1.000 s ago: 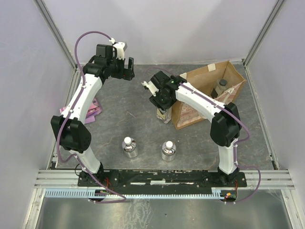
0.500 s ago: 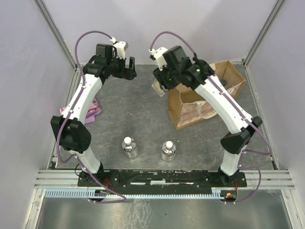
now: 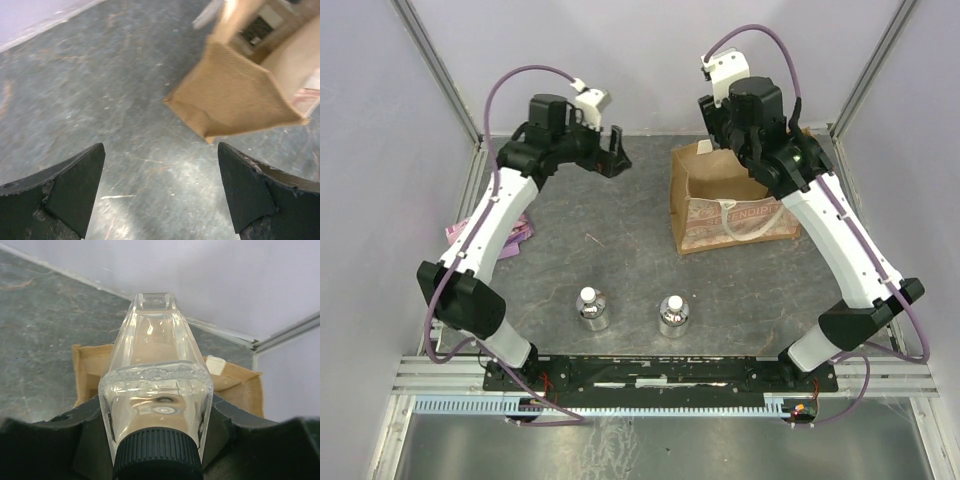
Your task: Place the personal care products into the canvas bag
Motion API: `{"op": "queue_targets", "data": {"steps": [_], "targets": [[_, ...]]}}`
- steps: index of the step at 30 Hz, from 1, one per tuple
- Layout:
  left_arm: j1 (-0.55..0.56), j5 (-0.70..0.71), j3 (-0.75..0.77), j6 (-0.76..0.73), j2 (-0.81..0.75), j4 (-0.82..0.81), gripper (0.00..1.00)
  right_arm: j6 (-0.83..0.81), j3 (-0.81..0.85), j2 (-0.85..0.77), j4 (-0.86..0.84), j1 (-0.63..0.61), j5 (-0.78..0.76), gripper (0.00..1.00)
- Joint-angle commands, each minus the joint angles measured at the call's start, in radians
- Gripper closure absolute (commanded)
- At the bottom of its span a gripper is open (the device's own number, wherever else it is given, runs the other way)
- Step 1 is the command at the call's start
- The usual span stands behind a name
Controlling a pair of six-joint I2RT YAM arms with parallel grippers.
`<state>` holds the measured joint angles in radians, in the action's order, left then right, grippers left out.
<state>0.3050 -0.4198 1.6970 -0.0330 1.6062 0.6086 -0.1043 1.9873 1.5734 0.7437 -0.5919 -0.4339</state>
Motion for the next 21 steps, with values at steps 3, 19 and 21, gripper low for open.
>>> {"op": "queue_targets", "data": {"steps": [3, 19, 21], "targets": [[0.184, -0.013, 0.097, 0.034, 0.086, -0.047, 0.00, -0.027, 0.125, -0.038, -0.063, 0.028, -0.166, 1.00], [0.336, 0.146, 0.202, 0.225, 0.286, -0.172, 0.00, 0.206, -0.031, -0.077, 0.213, 0.142, -0.103, 1.00], [0.346, 0.146, 0.215, 0.242, 0.300, -0.185, 0.00, 0.216, -0.072, -0.085, 0.209, 0.145, -0.092, 1.00]]}}
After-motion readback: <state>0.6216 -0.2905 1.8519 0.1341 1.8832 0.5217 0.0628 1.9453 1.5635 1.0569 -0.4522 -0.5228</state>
